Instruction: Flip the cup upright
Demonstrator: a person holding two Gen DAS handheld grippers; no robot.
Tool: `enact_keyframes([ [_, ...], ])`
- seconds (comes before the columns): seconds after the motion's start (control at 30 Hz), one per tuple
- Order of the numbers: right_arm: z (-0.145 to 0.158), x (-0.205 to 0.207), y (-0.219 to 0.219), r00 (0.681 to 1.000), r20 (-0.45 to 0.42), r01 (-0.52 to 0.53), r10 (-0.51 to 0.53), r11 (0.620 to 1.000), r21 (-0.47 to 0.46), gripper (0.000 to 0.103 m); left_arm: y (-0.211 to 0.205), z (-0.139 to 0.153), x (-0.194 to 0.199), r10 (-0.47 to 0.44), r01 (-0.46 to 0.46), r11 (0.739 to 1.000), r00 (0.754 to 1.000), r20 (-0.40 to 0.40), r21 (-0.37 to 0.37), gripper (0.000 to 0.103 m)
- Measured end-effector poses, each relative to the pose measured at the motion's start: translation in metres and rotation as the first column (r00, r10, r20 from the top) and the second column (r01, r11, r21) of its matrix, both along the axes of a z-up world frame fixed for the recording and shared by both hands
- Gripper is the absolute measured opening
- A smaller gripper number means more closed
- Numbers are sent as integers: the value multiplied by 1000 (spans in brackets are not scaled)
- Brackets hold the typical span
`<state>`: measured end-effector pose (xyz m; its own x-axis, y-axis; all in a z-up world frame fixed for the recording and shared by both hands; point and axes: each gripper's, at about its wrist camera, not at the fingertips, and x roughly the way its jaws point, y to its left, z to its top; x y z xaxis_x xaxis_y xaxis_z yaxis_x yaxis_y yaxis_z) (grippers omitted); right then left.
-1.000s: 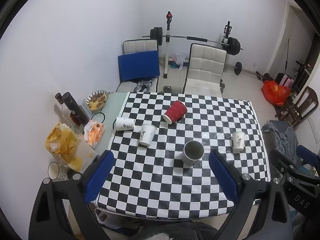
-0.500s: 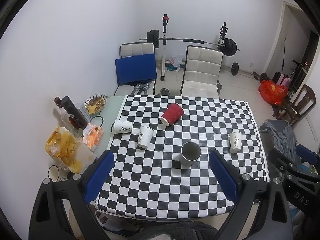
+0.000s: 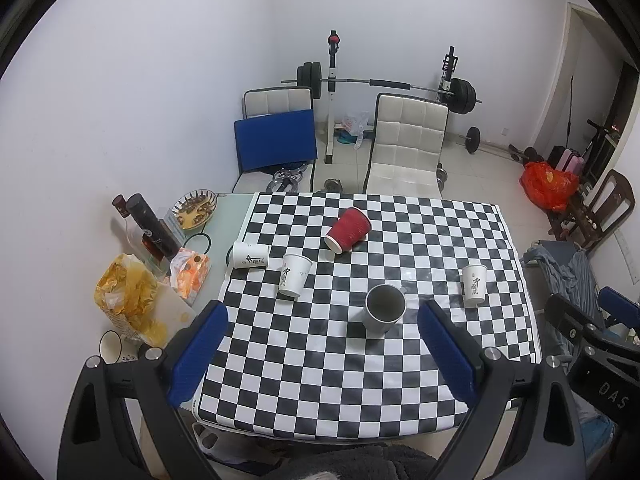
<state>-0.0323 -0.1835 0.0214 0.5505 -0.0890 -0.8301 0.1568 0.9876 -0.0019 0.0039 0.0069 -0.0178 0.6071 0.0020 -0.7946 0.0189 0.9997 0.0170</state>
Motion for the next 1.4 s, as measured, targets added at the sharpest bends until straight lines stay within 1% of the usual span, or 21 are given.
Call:
enact_keyframes([
  [0.93, 9, 1, 0, 1000, 5, -4, 4, 1000, -9, 91, 4, 1, 1, -4, 4, 1000, 1000, 5, -1, 97],
  [1.1, 10, 1, 0, 1000, 9, -2, 2, 1000, -13, 91, 5, 7, 2, -5, 5, 1000, 1000, 17, 1, 97],
  [1.4, 13, 0, 0, 1000, 18, 1, -1, 1000, -16, 91, 3, 9, -1, 0, 0, 1000, 1000, 17, -3, 97],
])
